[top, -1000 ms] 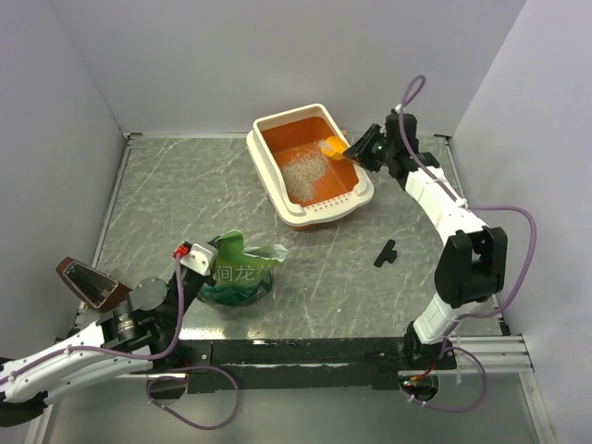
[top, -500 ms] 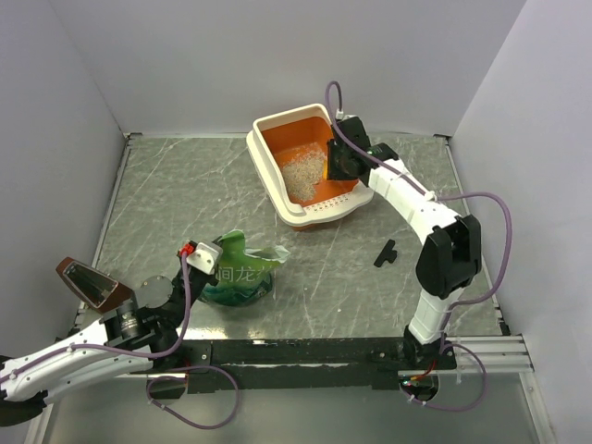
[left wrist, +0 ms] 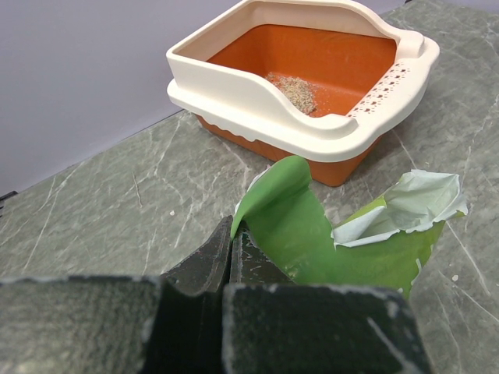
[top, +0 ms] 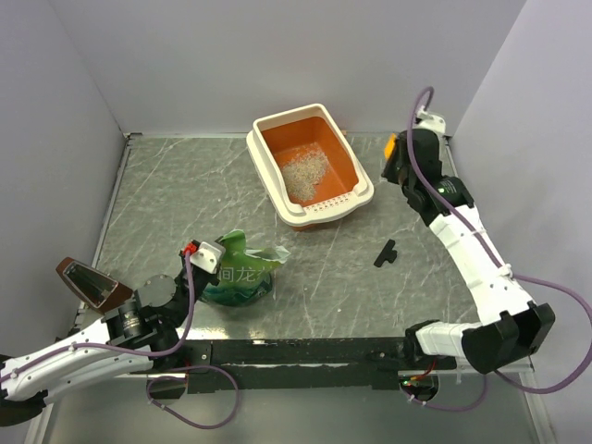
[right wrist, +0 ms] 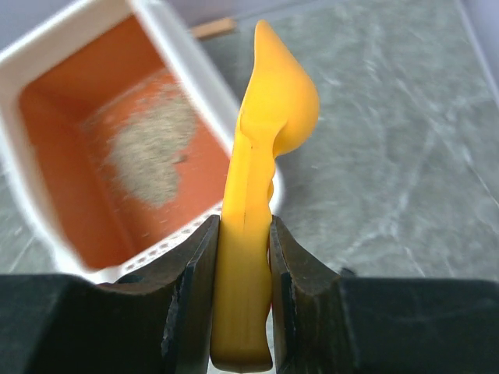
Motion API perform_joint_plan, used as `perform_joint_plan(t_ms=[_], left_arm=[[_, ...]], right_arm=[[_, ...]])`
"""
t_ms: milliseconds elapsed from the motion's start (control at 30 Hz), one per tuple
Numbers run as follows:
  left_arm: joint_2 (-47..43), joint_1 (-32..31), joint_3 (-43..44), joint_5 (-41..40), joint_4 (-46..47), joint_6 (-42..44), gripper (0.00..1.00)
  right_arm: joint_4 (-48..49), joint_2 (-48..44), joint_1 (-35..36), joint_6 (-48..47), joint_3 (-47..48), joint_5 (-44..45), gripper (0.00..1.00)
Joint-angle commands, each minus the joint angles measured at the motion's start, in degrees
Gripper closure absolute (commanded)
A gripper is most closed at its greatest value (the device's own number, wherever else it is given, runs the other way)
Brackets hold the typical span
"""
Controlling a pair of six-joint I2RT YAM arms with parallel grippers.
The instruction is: Fill the litter box with clean litter
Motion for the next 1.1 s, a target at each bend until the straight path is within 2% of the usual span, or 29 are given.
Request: perform_joint_plan(t_ms=[0, 133, 300, 533, 767, 1067], left_arm=[[0.0, 0.3, 2.5, -1.3, 0.8, -1.1, 0.99], [0.3, 0.3, 2.5, -1.3, 0.9, -1.1, 0.99], [0.9, 0.3, 2.8, -1.3, 0.3, -1.4, 0.99], [0.8, 0.3, 2.7, -0.6, 0.0, -1.4, 0.99], [1.1, 0.4, 3.3, -1.2, -0.9, -1.7, 0.99], [0.3, 0.4, 3.8, -4.0, -1.6, -1.4, 0.99]], right_arm=[[1.3, -0.9, -6.4, 5.5, -8.7, 1.2, 1.0], [5.0, 0.3, -10.4, 7.2, -15.9, -3.1, 1.0], [9.3, 4.1, -11.9, 9.0, -21.5, -6.2, 1.0], [10.4, 11.0, -12.6, 9.9, -22.7, -9.0, 0.99], [8.6, 16.0, -12.9, 9.4, -21.8, -12.7, 0.6], [7.2, 14.0, -13.2, 7.8, -21.8, -15.2, 0.42]])
